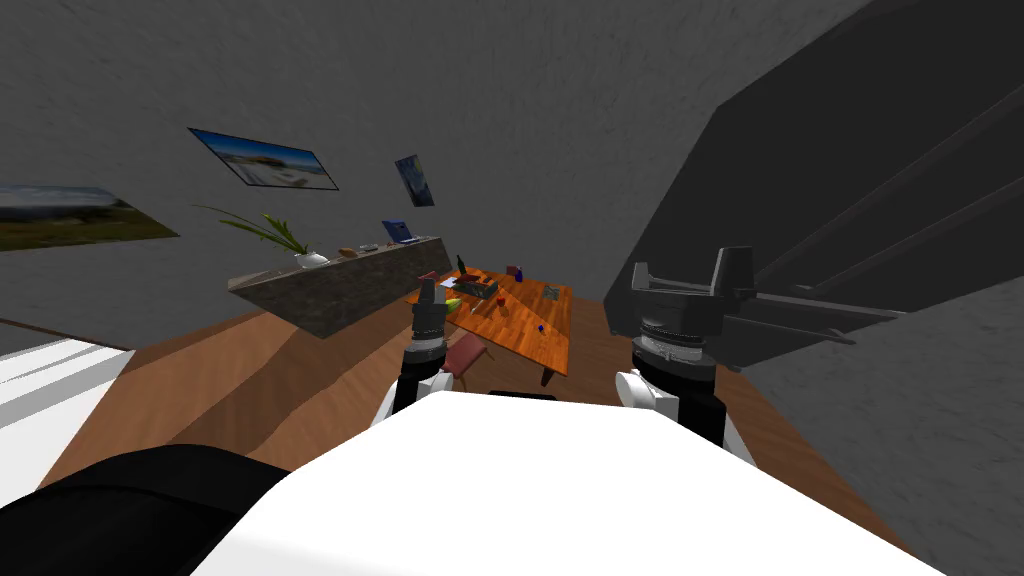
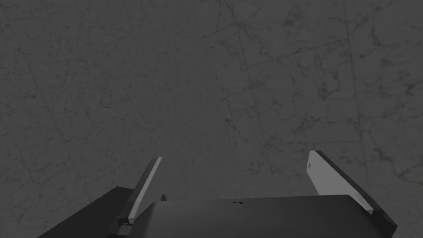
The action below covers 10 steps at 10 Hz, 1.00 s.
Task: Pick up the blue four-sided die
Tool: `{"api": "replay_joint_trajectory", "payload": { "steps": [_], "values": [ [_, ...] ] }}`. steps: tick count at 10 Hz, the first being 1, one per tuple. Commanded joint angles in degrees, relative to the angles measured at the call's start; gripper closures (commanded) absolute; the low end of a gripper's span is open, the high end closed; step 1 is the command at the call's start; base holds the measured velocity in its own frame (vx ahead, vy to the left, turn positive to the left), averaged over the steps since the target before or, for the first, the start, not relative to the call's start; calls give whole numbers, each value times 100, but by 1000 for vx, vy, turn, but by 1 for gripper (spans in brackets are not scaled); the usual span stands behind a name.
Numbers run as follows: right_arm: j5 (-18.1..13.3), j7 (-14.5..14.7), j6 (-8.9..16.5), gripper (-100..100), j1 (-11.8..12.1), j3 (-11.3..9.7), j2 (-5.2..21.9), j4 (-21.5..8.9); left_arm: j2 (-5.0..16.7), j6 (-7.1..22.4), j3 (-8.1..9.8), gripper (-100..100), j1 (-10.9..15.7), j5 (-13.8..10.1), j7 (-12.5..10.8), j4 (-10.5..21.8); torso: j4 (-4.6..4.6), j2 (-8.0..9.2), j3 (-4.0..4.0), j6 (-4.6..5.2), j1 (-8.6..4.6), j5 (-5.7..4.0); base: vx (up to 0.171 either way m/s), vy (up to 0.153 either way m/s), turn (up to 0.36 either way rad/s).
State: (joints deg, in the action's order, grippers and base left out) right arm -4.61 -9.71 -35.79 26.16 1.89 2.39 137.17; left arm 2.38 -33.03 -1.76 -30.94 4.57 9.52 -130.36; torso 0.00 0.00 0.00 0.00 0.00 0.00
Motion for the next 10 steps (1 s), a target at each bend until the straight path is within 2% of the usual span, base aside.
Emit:
{"api": "replay_joint_trajectory", "payload": {
  "steps": [1,6,9,10],
  "values": [
    [-45,0,66,-100,-13,-35,100,-159,0,0,0,0,0,0,0,0,0,0,0,0,0,0,-11,-9,156],
    [-282,-2,392,-100,-61,-193,498,-920,0,0,0,0,1,0,0,0,1,6,3,-3,-18,-4,-21,-36,247],
    [-354,-4,483,-100,-73,-239,598,-1214,0,0,0,0,1,0,0,0,0,2,1,-2,-13,-3,-13,-27,123],
    [-436,-7,580,-100,-87,-289,702,-1434,0,0,0,0,0,0,0,0,0,0,0,2,-11,-3,-12,-22,202]
  ]
}}
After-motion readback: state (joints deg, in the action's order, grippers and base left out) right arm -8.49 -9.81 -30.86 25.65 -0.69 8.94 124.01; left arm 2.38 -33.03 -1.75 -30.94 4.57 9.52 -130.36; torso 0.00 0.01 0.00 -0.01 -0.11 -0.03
